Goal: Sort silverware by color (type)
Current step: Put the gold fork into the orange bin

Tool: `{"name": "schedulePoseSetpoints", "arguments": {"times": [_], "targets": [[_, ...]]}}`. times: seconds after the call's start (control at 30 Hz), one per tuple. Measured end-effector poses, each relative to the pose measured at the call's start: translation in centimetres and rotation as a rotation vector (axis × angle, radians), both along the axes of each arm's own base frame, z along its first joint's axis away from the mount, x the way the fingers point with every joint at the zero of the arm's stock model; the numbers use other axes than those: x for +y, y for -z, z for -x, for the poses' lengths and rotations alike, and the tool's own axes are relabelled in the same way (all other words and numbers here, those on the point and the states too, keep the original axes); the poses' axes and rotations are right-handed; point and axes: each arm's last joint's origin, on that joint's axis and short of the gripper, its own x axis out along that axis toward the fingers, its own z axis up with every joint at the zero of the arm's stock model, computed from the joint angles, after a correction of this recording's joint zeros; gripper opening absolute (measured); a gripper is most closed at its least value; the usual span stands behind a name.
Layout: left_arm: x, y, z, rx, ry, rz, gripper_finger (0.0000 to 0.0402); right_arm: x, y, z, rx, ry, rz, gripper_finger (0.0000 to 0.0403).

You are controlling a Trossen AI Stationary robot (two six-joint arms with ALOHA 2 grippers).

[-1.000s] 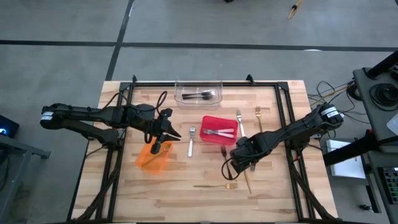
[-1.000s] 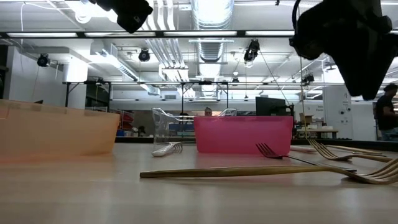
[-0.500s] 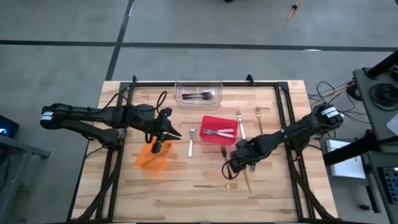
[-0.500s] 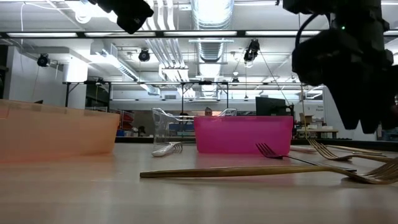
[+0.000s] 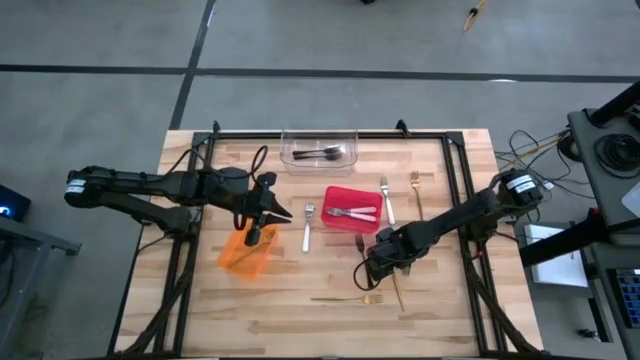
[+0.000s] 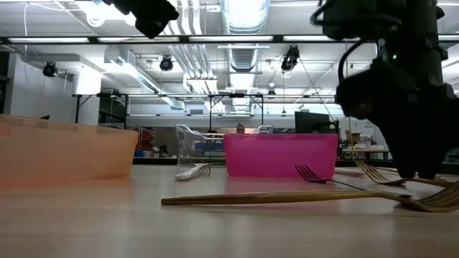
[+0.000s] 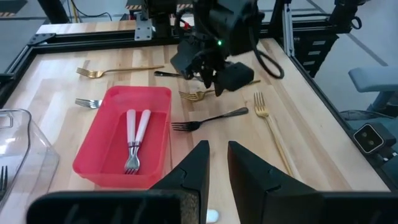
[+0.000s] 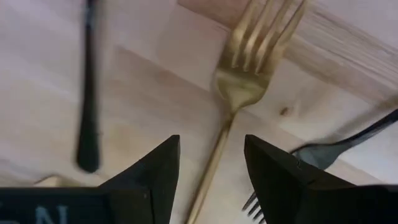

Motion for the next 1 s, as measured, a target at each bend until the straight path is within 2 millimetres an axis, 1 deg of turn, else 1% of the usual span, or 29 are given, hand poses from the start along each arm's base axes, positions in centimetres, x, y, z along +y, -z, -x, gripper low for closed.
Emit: {"name": "schedulePoseSetpoints", "arguments": {"times": [0.1, 0.23, 0.57, 0.7, 0.77, 1.0], "targets": [[0.00, -0.02, 0.00, -0.002, 0.000, 0.000, 0.0041, 0.08, 0.71, -0.23, 0.024, -0.003, 0.008, 0.0161], [0.00, -0.07, -0.03, -0.008, 0.000, 0.000, 0.0041, 0.10, 1.09, -0.29, 0.039, -0.015, 0.015, 0.0141], [0.00, -0.14, -0.08, -0.018, 0.000, 0.000, 0.0041, 0.00, 1.02, -0.08, 0.049, 0.009, 0.024, 0.0047], [0.00, -0.16, -0.08, -0.019, 0.000, 0.000, 0.0041, 0.03, 1.00, -0.17, 0.040, 0.013, 0.021, 0.0020], [-0.01, -0.16, -0.08, -0.020, 0.000, 0.000, 0.0041, 0.05, 1.00, -0.21, 0.036, 0.013, 0.019, 0.0014], [0.00, -0.17, -0.08, -0.020, 0.000, 0.000, 0.0041, 0.08, 0.82, -0.25, 0.026, 0.015, 0.005, 0.0011]]}}
